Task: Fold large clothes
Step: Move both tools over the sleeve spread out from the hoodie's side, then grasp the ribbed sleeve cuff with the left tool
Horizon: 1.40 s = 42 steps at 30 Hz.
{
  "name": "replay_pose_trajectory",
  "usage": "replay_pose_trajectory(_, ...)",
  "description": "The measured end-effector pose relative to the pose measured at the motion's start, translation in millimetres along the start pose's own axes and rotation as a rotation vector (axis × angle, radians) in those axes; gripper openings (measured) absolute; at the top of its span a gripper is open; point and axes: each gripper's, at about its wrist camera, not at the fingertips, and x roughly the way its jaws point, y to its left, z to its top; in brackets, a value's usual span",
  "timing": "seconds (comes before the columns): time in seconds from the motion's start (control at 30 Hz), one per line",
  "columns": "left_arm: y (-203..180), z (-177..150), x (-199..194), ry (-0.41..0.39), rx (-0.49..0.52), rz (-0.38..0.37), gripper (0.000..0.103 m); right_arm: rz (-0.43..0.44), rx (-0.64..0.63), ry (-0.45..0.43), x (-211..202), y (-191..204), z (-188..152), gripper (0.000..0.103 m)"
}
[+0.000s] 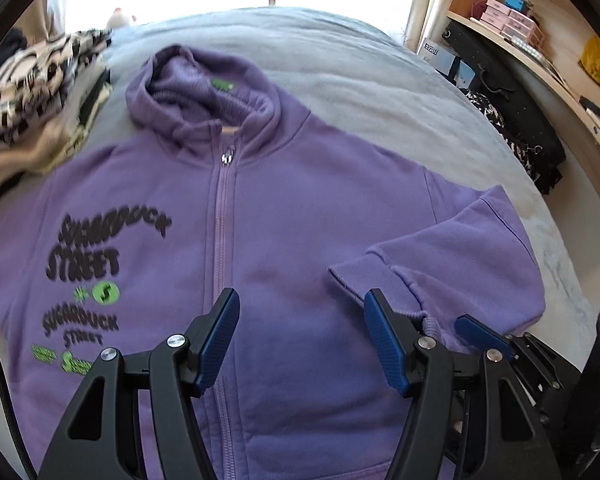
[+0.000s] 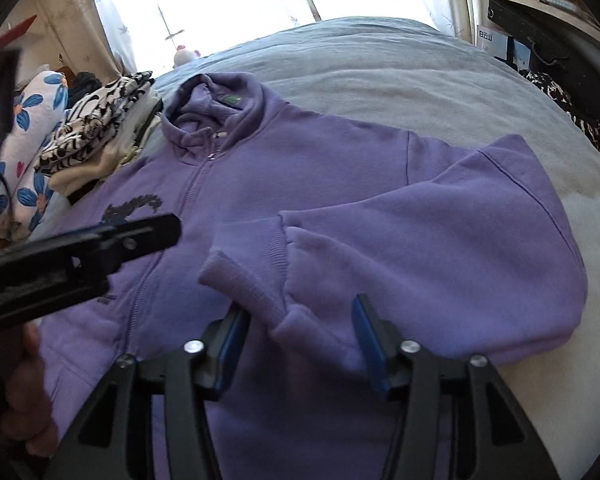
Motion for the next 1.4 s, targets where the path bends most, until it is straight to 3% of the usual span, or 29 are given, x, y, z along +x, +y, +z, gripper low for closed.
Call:
replay_pose_trajectory(0.33, 2, -22, 19, 0.094, -0.04, -0.127, 0.064, -0.037, 0.026, -0.026, -28, 15, -30, 0.059)
replay_pose_trajectory(0.5, -7, -29, 29, 0.104, -0.035, -0.117, 0.063, -0.026, 0.08, -0.015, -32, 8, -42, 0.059)
replay_pose_trajectory(0.73, -9, -23, 32, 0.126, -0.06, -0.192, 0.064, -0.045, 0.127, -0.028, -40, -7, -46, 0.059)
replay_pose_trajectory(0.9, -12, -26, 50, 0.171, -0.079, -0.176, 0.064, -0.04, 0.148, -0.044, -44, -11, -45, 0.059)
replay_pose_trajectory(1.03, -12, -25, 60, 0.176, -0.114, -0.214, 0.064, -0.046, 0.142, -0.046, -45, -12, -44, 0.059)
replay_pose_trajectory(1.1, -16, -21, 64, 0.174, -0.125, -0.257, 0.055, -0.048, 0.146, -0.04, -43, -13, -45, 0.059)
replay_pose_trajectory(1.17, -20, -18, 71, 0.195, -0.13, -0.287, 0.014, -0.048, 0.152, -0.038, -42, -14, -46, 0.059)
replay_pose_trajectory(1.23, -25, -14, 78, 0.212, -0.151, -0.314, 0.009, -0.055, 0.157, -0.035, -41, -15, -47, 0.059)
replay_pose_trajectory(1.4, -50, 2, 62, 0.123, -0.031, -0.223, 0.007, -0.075, 0.162, -0.036, -44, -19, -48, 0.059)
